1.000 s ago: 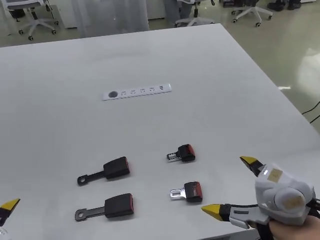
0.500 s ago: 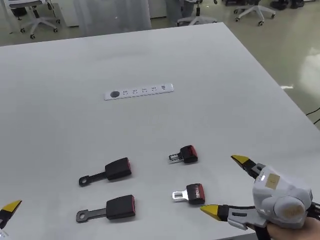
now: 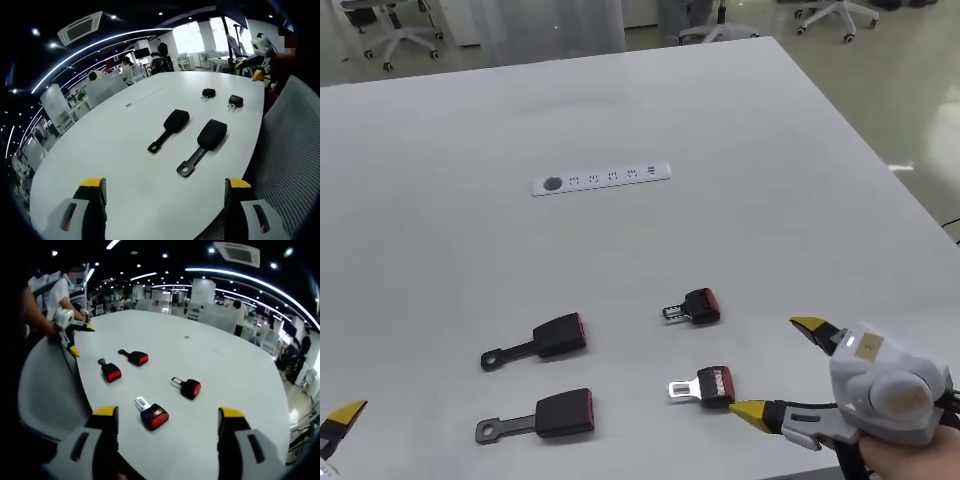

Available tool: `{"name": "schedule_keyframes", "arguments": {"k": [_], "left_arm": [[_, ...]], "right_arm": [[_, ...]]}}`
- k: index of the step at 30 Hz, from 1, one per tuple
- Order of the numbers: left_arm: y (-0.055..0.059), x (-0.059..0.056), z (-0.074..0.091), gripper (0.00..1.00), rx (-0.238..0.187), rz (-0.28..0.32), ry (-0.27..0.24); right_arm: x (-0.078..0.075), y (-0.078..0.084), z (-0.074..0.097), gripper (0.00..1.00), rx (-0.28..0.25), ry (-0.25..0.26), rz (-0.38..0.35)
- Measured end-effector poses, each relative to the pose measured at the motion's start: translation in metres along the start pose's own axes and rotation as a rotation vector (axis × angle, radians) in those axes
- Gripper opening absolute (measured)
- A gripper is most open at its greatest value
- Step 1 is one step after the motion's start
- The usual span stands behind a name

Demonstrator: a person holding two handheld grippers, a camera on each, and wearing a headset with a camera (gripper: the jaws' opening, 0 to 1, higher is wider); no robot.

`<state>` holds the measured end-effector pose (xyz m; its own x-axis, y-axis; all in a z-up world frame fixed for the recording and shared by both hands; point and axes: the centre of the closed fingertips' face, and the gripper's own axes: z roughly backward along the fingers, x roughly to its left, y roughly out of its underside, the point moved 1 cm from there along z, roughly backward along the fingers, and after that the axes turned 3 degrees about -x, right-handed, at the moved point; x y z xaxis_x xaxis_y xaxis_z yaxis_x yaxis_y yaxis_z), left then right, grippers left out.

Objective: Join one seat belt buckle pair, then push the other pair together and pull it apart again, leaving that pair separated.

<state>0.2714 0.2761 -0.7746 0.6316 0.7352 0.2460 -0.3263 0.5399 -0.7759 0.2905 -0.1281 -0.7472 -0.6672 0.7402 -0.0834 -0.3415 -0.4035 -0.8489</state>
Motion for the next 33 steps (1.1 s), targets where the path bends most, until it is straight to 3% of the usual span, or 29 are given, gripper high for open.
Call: {"name": "schedule_keyframes", "arguments": {"k": [6,9,23,26,33], "left_arm": [[-0.002,0.008,0.003,1.00,0.002,-0.007,-0.041],[0.003,0.009,0.002,1.00,0.026,0.017,-0.041],[0.000,0.008,0.002,1.00,0.014,0.004,-0.041],[0.001,0.007,0.002,1.00,0.023,0.002,-0.043],[0.000,0.009,0.003,1.00,0.026,-0.002,-0.050]], "right_arm": [[0.001,0.005,-0.003,0.86,0.028,-0.003,-0.010],[0.003,0.004,-0.004,0.87,0.028,-0.009,0.001],[-0.001,0.003,-0.006,1.00,0.024,0.005,0.028],[-0.009,0.001,-0.004,1.00,0.020,0.046,0.056],[-0.007,0.003,-0.004,1.00,0.053,0.018,0.033]]}}
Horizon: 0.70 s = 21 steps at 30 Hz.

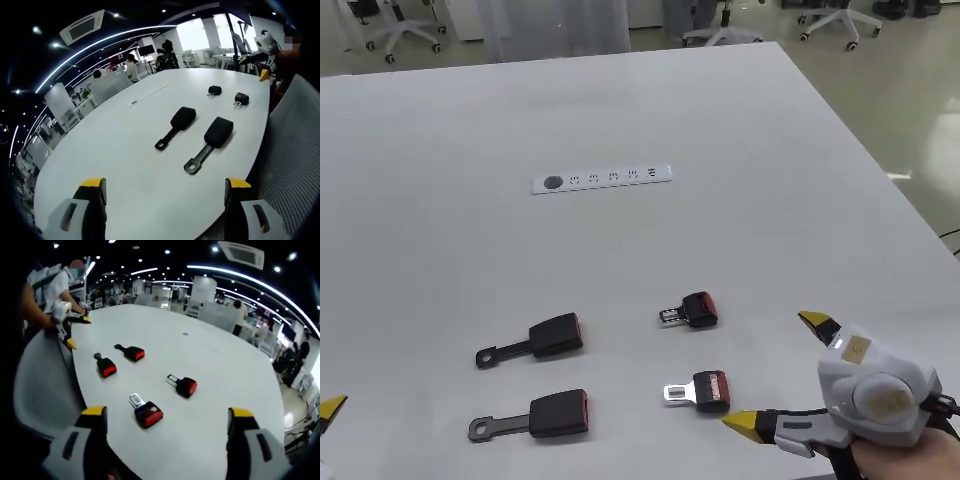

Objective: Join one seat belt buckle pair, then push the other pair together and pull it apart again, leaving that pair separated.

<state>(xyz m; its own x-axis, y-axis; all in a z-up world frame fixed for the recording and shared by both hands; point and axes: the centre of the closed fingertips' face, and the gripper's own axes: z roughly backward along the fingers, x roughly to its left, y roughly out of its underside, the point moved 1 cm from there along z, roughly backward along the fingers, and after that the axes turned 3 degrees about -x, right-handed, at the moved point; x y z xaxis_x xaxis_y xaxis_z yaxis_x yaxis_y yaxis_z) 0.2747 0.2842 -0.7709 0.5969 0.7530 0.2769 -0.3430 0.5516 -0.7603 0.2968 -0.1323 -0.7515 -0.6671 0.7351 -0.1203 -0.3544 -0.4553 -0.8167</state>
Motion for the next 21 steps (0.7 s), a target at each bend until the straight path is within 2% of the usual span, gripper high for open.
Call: {"name": "schedule_keyframes", "arguments": {"k": [1,3,5,10,14,16,19,20,21], "left_arm": [[0.000,0.000,0.000,1.00,0.001,-0.004,0.000],[0.000,0.001,0.000,1.00,0.000,-0.008,-0.003],[0.000,0.004,0.002,1.00,0.008,-0.025,-0.015],[0.000,0.001,0.002,0.98,0.021,-0.028,0.001],[0.003,-0.007,0.002,0.98,0.048,-0.066,0.046],[0.003,-0.011,0.002,0.99,0.060,-0.080,0.066],[-0.001,-0.014,0.000,1.00,0.076,-0.113,0.099],[-0.004,-0.014,-0.001,0.99,0.074,-0.118,0.103],[-0.011,-0.017,-0.003,0.92,0.068,-0.101,0.128]], "right_arm": [[-0.001,0.004,0.000,1.00,0.023,0.010,-0.019],[0.001,0.003,0.000,1.00,0.014,-0.003,-0.019],[0.003,0.002,0.000,1.00,0.013,-0.006,0.005],[0.010,0.001,-0.003,0.99,0.031,-0.038,0.033],[0.016,-0.006,-0.007,0.91,0.030,-0.100,0.033],[0.009,-0.002,-0.008,0.83,0.076,-0.083,0.103],[0.011,-0.006,-0.013,0.84,0.060,-0.105,0.092],[0.015,-0.004,-0.014,0.86,0.068,-0.129,0.093],[0.016,-0.004,-0.016,0.87,0.073,-0.134,0.098]]}}
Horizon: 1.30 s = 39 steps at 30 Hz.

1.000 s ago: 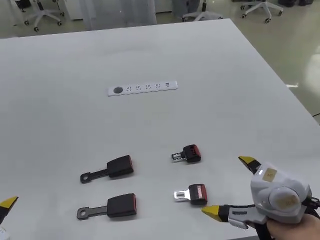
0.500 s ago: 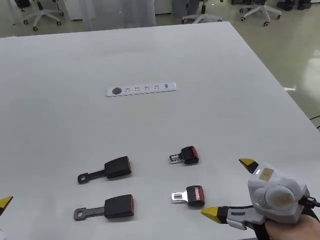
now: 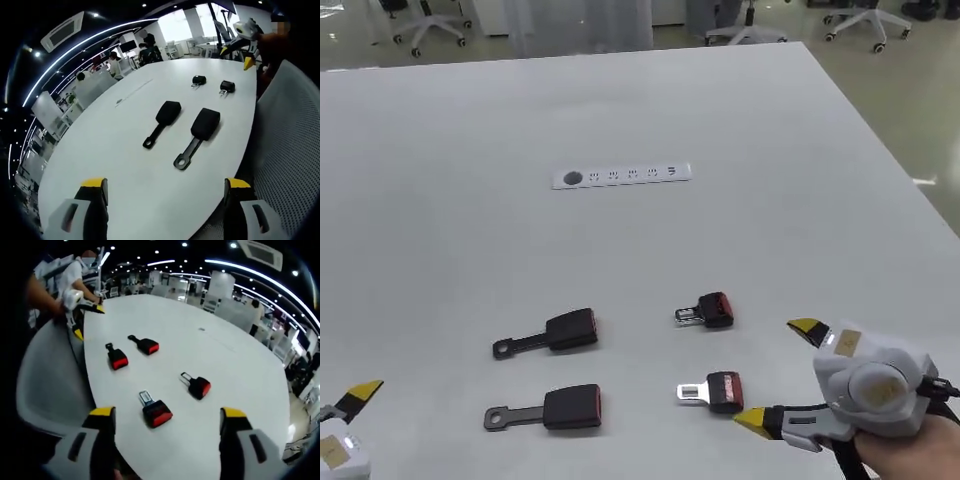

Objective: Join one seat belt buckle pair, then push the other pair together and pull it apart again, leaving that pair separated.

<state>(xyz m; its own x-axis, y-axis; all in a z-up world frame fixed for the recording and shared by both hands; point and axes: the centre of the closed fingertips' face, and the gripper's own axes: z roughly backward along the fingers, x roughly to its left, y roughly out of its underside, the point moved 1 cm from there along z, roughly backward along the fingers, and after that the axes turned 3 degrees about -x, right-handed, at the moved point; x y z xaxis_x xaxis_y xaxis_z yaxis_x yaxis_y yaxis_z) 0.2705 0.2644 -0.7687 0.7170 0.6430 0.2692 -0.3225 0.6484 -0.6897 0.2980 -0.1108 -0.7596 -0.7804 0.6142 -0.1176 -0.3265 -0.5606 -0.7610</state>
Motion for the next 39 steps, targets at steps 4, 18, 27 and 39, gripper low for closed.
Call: {"name": "schedule_keyframes", "arguments": {"k": [4,18,27,39], "left_arm": [[-0.019,-0.003,-0.013,0.87,-0.014,-0.023,0.043],[-0.052,-0.053,-0.079,0.67,0.072,-0.184,0.376],[-0.049,-0.068,-0.100,0.57,0.136,-0.291,0.443],[-0.044,-0.081,-0.121,0.48,0.197,-0.316,0.514]], "right_arm": [[0.010,0.004,-0.007,0.82,0.033,-0.073,0.046],[0.022,0.017,-0.036,0.61,0.098,-0.226,0.254],[0.022,0.030,-0.053,0.53,0.150,-0.291,0.275],[0.021,0.046,-0.069,0.42,0.219,-0.344,0.346]]}}
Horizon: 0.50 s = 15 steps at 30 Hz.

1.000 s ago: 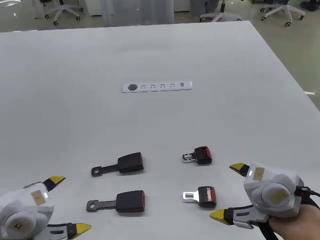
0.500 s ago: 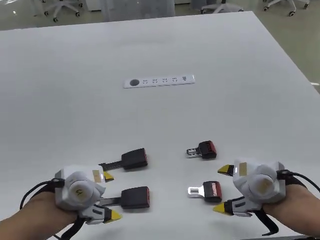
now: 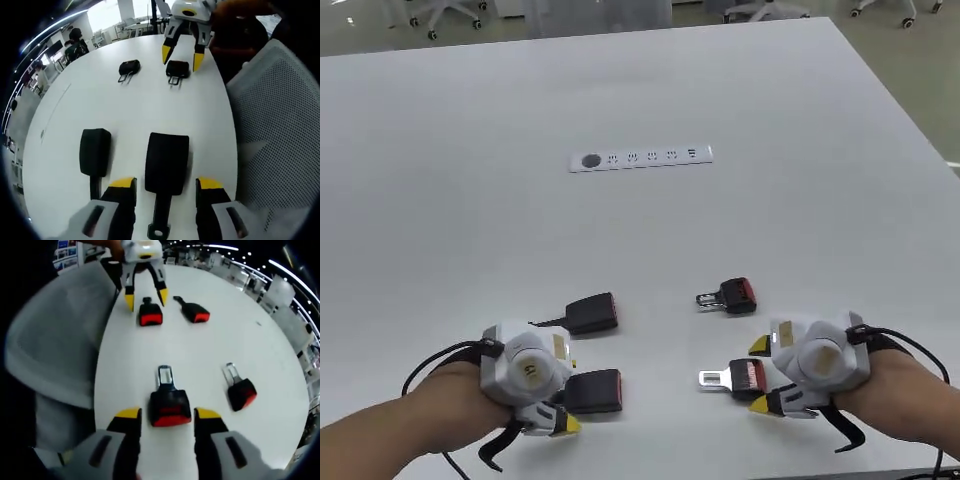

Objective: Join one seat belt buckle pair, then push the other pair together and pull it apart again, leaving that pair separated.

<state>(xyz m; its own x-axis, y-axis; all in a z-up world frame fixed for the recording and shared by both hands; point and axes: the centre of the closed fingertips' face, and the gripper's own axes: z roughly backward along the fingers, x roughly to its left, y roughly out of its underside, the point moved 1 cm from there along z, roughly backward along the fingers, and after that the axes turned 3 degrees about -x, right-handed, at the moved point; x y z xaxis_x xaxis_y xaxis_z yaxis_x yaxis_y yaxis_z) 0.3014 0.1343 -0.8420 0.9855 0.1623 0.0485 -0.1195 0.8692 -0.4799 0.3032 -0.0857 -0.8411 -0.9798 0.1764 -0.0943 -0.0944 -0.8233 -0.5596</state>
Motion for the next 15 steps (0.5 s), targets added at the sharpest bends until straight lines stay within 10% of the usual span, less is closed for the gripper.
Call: {"name": "schedule_keyframes", "arguments": {"k": [6,15], "left_arm": [[-0.004,0.008,-0.002,0.41,0.010,-0.035,0.025],[-0.008,-0.002,-0.010,0.33,0.109,-0.250,0.066]], "right_arm": [[-0.001,0.004,-0.002,0.34,0.042,-0.034,0.030],[-0.001,0.006,-0.004,0.32,0.067,-0.061,0.046]]}}
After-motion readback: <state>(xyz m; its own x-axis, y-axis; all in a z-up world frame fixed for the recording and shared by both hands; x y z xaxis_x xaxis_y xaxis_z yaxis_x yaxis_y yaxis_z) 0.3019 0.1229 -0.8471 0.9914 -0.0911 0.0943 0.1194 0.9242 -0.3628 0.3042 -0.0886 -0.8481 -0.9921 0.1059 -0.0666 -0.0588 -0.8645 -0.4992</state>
